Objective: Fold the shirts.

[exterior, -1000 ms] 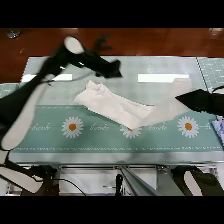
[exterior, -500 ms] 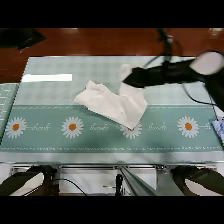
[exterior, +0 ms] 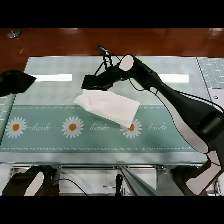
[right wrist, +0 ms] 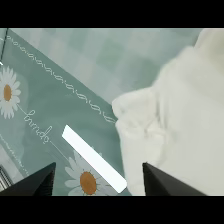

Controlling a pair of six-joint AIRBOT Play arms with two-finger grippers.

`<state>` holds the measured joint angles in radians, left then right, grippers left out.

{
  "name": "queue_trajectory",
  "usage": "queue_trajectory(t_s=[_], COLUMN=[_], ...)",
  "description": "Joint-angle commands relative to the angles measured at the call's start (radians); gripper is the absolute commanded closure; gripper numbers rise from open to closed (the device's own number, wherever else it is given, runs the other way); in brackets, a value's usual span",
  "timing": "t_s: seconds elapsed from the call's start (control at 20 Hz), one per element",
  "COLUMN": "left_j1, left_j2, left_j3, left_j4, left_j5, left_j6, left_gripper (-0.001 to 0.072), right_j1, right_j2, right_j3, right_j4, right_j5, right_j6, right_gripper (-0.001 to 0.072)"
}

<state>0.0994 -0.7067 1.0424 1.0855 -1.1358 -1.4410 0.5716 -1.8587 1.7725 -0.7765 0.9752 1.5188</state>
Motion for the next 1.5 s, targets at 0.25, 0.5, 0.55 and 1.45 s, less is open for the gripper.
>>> queue_trajectory(t_s=[0.25,0.5,0.55,1.45], left_j1=[0.002,-0.014,-0.024,-0.106], left_j2=[-0.037,-0.037,-0.037,-0.037], left_j3=[-0.166,-0.297,-0.325,-0.399], left_j4=[0.007,0.006,-0.001,-0.084], left_j5=[0.028,0.029,0.032,0.115], left_j6=[-0.002,-0.002,-0.003,-0.029], left_gripper=[0.0682,0.0681,0.0681,0.0681], right_j1=[-0.359,-0.443,-0.442,-0.274], right_j2=[0.303,0.929,0.994,0.277], right_j3=[0.057,-0.938,-1.128,-0.742], right_j4=[-0.386,-0.681,-0.582,0.348], right_j5=[0.6,-0.138,-0.273,-0.039], right_j6=[-0.003,0.502,0.568,-0.278], right_gripper=[0.0086,0.0091,0.0092,0.0693])
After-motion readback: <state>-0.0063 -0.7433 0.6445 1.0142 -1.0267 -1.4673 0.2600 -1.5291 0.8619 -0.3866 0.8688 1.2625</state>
